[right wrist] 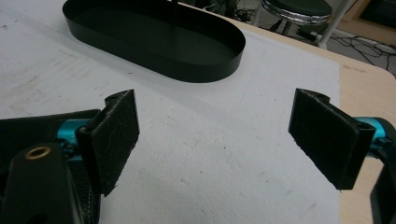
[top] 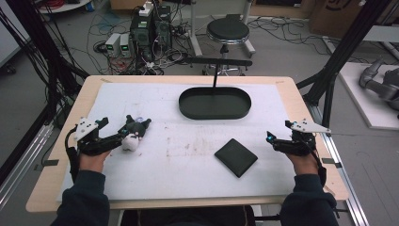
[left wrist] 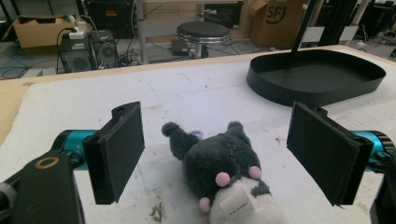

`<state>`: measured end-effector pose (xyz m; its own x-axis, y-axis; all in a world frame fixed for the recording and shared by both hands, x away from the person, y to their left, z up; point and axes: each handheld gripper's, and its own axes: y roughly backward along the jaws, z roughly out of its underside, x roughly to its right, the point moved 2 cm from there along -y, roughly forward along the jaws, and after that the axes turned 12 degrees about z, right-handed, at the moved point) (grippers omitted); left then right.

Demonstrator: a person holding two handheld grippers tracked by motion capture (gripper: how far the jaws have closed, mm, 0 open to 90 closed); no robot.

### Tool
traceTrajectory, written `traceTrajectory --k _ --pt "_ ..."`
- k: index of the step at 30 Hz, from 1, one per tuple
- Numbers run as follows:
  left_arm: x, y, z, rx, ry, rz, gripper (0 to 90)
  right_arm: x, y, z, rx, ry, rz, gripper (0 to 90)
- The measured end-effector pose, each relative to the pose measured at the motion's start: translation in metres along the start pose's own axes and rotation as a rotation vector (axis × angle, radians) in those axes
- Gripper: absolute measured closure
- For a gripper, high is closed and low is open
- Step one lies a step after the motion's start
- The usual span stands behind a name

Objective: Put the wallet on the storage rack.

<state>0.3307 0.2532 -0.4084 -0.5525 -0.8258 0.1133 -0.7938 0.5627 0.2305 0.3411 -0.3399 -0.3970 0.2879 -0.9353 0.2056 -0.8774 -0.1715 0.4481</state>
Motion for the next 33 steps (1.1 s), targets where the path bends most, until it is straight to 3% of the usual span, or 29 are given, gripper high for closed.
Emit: traceTrajectory --k 18,21,27,33 --pt "-0.001 -0.004 0.001 -0.009 0.013 -0.003 19.2 -0.002 -0.003 0.004 -0.01 -0.002 -0.037 16.6" --pt "-0.001 -0.005 0.001 -0.011 0.008 0.0 19.5 -0.007 -0.004 0.004 -0.019 0.019 -0.107 26.0" --pt "0.001 -0.009 0.003 -0.03 -0.001 0.018 20.1 -0.022 -0.013 0.009 -0.081 0.062 -0.229 31.8" --pt "0.001 -0.009 0.003 -0.031 -0.002 0.023 20.8 -0.047 -0.027 0.015 -0.161 0.077 -0.377 36.5"
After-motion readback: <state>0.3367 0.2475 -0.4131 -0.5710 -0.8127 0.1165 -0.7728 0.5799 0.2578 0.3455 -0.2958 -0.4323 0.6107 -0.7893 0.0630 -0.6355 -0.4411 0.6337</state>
